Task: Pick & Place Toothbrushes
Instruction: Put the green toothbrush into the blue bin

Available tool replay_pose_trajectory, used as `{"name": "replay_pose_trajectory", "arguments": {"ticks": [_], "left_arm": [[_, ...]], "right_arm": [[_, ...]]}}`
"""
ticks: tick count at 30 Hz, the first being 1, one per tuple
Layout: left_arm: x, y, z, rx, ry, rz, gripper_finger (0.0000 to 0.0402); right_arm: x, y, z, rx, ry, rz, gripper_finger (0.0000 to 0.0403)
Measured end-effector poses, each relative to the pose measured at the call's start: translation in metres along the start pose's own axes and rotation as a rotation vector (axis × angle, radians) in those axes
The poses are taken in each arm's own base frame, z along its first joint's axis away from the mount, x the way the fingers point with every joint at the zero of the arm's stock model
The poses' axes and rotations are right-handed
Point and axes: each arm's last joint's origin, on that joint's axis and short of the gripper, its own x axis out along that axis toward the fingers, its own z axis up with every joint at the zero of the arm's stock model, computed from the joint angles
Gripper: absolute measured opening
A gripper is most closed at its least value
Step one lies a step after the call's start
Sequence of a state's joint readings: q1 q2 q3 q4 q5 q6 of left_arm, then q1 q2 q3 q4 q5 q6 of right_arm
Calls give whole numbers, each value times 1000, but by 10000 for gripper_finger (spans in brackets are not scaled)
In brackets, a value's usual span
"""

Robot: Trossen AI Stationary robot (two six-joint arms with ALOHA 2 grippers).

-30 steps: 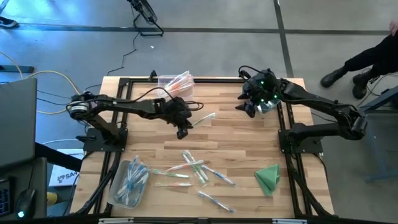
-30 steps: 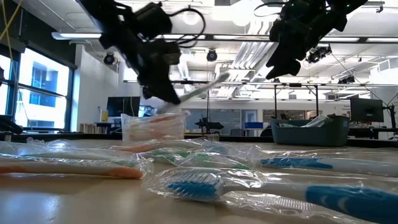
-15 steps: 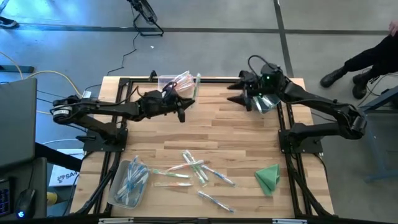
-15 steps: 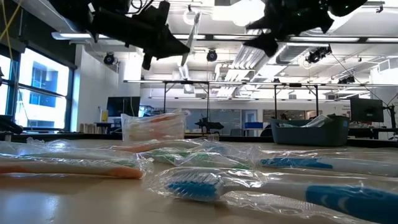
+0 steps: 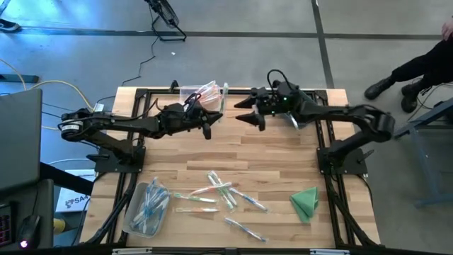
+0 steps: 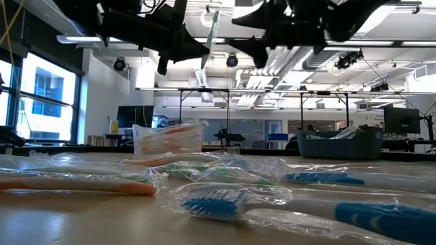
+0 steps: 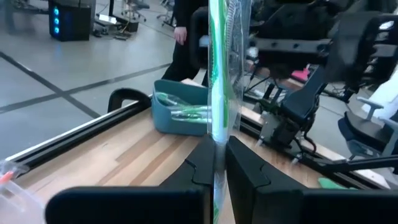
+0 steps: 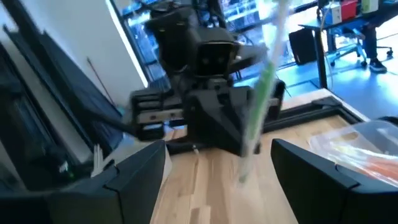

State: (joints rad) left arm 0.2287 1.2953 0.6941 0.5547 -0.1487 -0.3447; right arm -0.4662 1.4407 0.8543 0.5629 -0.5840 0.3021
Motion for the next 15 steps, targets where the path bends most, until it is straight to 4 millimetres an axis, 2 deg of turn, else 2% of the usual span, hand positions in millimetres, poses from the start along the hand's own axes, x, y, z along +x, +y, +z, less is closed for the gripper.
{"name": "replay_pose_trajectory", "arguments": {"ticks": [5, 9, 15], "left_arm": [[0, 0, 0, -1, 6, -6, 12], [0, -2, -1, 0, 10, -13, 12], [0, -1, -4, 4, 35, -8, 12]], "right_arm": [[21, -10, -16, 60, -26, 22, 285], [37, -14, -17, 52, -20, 41, 285], [52, -12, 0, -49, -75, 37, 277]]}}
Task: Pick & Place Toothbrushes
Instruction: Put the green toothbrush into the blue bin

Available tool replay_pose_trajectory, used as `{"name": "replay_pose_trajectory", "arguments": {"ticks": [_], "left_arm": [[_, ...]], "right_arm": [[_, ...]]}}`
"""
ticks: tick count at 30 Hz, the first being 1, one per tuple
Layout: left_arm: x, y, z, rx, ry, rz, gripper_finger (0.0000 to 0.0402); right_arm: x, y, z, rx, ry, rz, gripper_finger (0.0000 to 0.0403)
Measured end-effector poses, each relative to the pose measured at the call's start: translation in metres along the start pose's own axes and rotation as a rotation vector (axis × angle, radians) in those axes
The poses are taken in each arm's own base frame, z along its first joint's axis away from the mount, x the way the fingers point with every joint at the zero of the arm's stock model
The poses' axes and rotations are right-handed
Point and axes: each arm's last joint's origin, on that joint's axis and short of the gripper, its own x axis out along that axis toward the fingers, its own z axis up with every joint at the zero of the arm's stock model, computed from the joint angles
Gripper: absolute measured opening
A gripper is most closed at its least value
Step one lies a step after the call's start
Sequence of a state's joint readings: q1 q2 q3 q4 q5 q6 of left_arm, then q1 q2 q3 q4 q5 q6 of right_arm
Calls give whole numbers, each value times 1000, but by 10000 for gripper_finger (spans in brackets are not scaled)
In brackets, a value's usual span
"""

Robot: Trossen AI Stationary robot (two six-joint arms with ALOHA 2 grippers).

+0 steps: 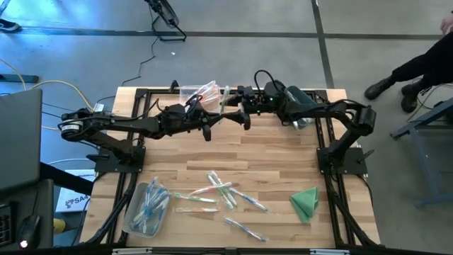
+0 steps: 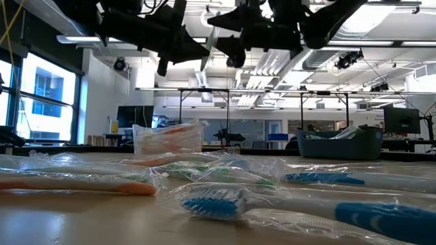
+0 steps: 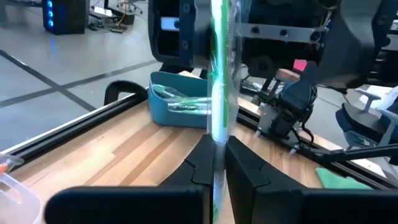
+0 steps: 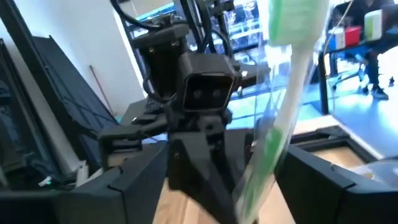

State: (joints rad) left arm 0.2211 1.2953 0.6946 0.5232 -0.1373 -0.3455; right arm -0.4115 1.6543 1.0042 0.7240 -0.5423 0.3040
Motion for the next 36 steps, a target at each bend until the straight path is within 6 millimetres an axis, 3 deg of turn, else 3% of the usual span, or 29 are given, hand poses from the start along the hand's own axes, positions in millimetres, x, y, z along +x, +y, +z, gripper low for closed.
{"name": "replay_pose_trajectory", "arguments": {"ticks": [4, 18, 24, 36], "left_arm": [[0, 0, 0, 1, 5, 1, 12], [0, 0, 0, 13, 3, 0, 12], [0, 0, 0, 12, 5, 2, 23], [0, 2, -3, 5, 27, 22, 171]], "right_arm": [[3, -1, 7, -27, -19, -18, 236], [3, -2, 10, -26, -35, -60, 24], [3, -2, 9, -13, -32, -62, 19], [3, -4, 4, 30, 19, -78, 19]]}}
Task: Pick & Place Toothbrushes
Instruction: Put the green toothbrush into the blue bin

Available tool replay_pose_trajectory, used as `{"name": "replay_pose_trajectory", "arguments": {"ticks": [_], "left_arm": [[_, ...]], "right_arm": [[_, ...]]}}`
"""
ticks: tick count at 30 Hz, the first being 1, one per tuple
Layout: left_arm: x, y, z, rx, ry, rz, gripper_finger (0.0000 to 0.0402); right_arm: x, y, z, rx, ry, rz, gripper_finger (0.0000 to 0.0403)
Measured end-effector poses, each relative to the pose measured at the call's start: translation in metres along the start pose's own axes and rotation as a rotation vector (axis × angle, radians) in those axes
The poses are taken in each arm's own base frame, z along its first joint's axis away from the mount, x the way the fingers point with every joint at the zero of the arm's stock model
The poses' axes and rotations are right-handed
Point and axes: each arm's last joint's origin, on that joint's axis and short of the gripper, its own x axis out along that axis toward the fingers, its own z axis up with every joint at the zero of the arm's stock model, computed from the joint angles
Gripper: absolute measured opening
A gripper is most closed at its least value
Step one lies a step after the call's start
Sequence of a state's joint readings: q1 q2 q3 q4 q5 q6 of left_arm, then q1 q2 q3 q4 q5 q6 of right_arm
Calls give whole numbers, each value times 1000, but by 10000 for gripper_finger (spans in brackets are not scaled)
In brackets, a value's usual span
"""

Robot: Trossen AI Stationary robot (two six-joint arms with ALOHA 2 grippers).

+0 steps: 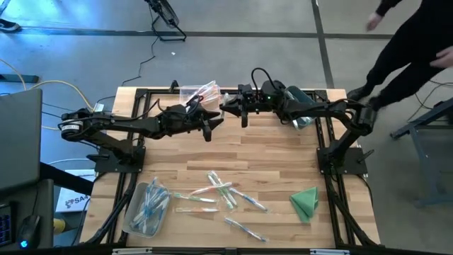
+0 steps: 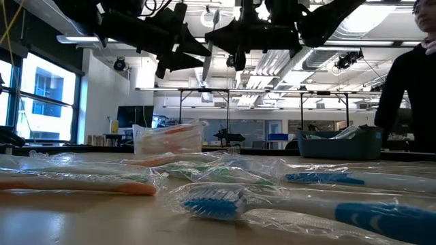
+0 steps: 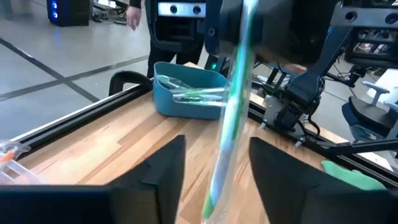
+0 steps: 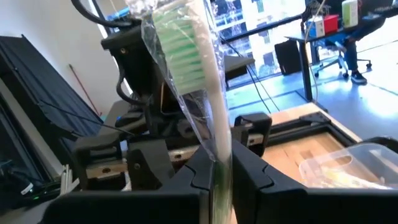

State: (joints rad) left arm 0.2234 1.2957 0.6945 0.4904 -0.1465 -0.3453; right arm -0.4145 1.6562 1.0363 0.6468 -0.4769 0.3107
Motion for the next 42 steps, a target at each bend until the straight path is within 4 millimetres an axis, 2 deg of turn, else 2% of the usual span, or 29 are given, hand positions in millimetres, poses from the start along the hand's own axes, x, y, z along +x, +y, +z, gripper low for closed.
{"name": "replay_pose_trajectory", "arguments": {"ticks": [4, 7, 13, 21, 24, 30, 37, 42], "left_arm": [[0, 0, 0, 0, -3, 6, 205], [-2, 0, 3, -2, -13, 2, 214], [-3, -1, 5, -4, -23, -2, 216], [-4, -1, 5, -5, -28, -5, 216], [-4, -1, 6, -5, -30, -5, 216], [-4, -2, 6, -6, -36, -8, 216], [-4, -2, 6, -6, -35, -8, 216], [-4, -2, 6, -6, -35, -9, 216]], "right_arm": [[-3, -3, 1, 11, 15, -16, 19], [-14, -8, 9, 18, 32, -57, 19], [-51, -14, 31, -48, 118, -264, 19], [-107, -8, 45, -207, 339, -689, 19], [-124, -8, 45, -239, 439, -811, 19], [-151, -19, 31, -244, 712, -970, 19], [-173, -33, 20, -223, 923, -1019, 19], [-179, -46, 12, -217, 1027, -1001, 19]]}}
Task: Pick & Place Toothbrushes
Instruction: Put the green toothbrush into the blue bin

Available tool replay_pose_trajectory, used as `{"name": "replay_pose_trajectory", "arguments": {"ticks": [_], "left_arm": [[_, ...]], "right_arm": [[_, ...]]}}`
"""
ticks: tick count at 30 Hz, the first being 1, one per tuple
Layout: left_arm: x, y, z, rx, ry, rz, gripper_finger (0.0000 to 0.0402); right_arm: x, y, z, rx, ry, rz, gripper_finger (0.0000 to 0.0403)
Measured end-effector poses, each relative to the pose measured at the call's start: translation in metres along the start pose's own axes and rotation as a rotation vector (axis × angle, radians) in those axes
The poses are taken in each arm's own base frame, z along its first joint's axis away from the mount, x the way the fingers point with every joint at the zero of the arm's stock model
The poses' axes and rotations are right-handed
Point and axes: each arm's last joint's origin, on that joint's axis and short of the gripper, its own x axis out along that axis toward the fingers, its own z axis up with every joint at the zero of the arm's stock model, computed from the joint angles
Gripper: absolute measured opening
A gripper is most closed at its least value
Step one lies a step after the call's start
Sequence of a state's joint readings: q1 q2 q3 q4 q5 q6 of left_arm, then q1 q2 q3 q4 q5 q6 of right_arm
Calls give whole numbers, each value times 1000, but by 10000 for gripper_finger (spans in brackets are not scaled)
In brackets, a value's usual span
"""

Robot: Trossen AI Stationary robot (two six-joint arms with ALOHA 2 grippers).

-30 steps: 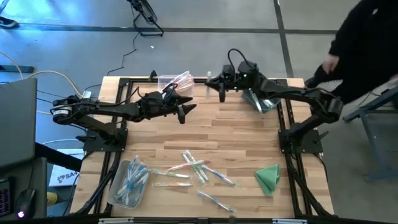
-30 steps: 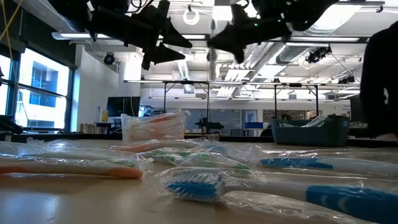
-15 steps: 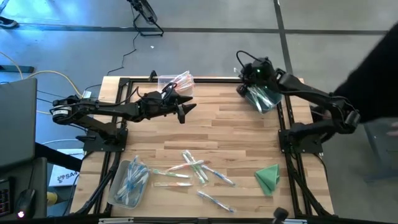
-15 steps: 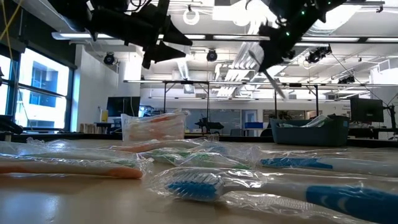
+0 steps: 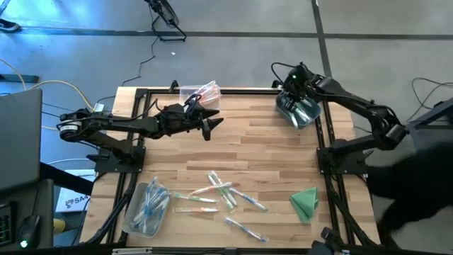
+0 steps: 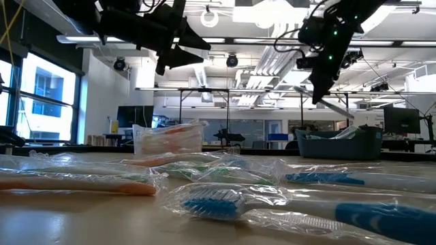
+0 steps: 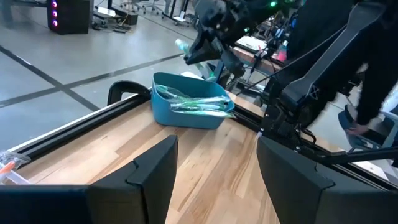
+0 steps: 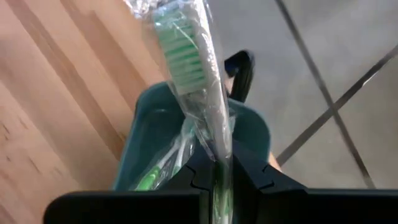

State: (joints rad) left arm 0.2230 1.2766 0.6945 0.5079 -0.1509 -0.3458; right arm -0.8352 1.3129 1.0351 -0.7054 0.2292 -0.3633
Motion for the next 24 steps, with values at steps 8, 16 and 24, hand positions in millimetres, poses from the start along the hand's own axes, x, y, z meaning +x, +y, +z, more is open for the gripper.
{"name": "replay_pose_trajectory", "arguments": {"ticks": [8, 16, 24], "left_arm": [[0, 0, 0, 0, 2, -2, 216], [0, 0, 0, 0, 2, -2, 216], [0, 0, 0, 0, 3, -1, 216]], "right_arm": [[34, 0, 0, -31, 93, 42, 19], [65, 2, -8, -57, 228, 74, 19], [77, -2, -15, -52, 309, 64, 21]]}}
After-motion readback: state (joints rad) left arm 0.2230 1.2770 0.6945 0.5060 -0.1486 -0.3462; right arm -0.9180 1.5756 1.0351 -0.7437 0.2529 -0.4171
